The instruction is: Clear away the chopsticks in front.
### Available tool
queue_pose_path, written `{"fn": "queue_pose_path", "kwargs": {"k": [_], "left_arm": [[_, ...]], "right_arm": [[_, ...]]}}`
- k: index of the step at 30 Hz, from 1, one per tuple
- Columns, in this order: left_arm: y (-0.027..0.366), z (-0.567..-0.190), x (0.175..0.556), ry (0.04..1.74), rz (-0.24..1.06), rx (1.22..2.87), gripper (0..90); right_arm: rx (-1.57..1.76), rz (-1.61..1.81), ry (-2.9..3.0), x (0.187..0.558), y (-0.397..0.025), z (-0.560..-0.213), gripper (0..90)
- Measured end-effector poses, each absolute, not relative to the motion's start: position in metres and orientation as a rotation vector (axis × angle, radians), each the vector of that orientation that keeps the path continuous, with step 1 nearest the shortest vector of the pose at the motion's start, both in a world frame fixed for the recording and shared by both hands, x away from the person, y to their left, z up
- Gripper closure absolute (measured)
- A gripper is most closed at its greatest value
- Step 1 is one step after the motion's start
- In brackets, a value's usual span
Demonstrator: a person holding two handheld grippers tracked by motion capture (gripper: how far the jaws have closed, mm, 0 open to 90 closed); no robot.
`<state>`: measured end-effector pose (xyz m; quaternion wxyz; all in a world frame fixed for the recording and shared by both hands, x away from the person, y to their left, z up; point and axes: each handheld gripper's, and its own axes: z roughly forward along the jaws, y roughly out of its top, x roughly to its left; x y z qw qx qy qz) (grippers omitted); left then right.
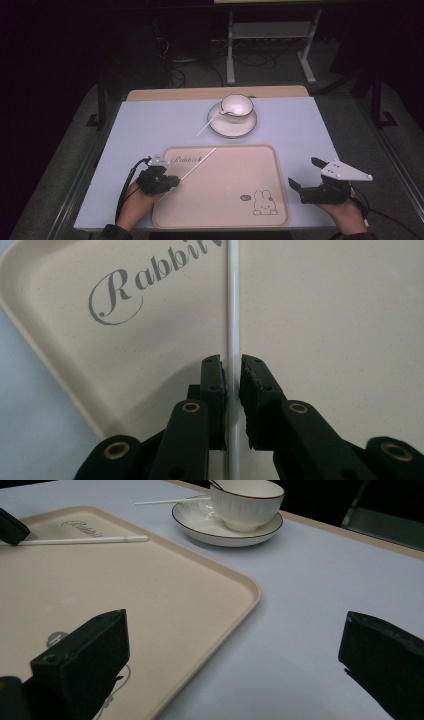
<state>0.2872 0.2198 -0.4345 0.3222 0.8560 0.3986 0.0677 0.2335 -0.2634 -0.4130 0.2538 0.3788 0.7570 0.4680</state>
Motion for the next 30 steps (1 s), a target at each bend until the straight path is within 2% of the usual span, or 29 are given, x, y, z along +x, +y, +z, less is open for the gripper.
{"fn": "queue_pose_path", "kwargs": {"k": [2, 4, 9, 14, 16, 30], "left_arm": [[0.220, -0.435, 0.287, 1.050, 0.173, 2.243, 78.7], [0.220, -0.434, 0.288, 1.058, 0.176, 2.241, 73.4], [0.219, -0.426, 0.298, 1.014, 0.198, 2.229, 44.7], [0.213, -0.416, 0.313, 0.986, 0.250, 2.199, 24.2], [0.210, -0.414, 0.322, 0.981, 0.229, 2.203, 18.0], [0.177, -0.389, 0.388, 0.899, 0.231, 2.184, 16.2]], "right_arm": [[1.028, 1.272, 2.056, 0.233, -0.263, -0.413, 0.0], [1.030, 1.272, 2.056, 0.233, -0.263, -0.413, 0.0], [1.029, 1.274, 2.057, 0.233, -0.263, -0.413, 0.0], [1.031, 1.277, 2.057, 0.233, -0.263, -0.413, 0.0], [1.033, 1.275, 2.059, 0.234, -0.263, -0.413, 0.0], [1.037, 1.279, 2.056, 0.234, -0.264, -0.414, 0.0]]}}
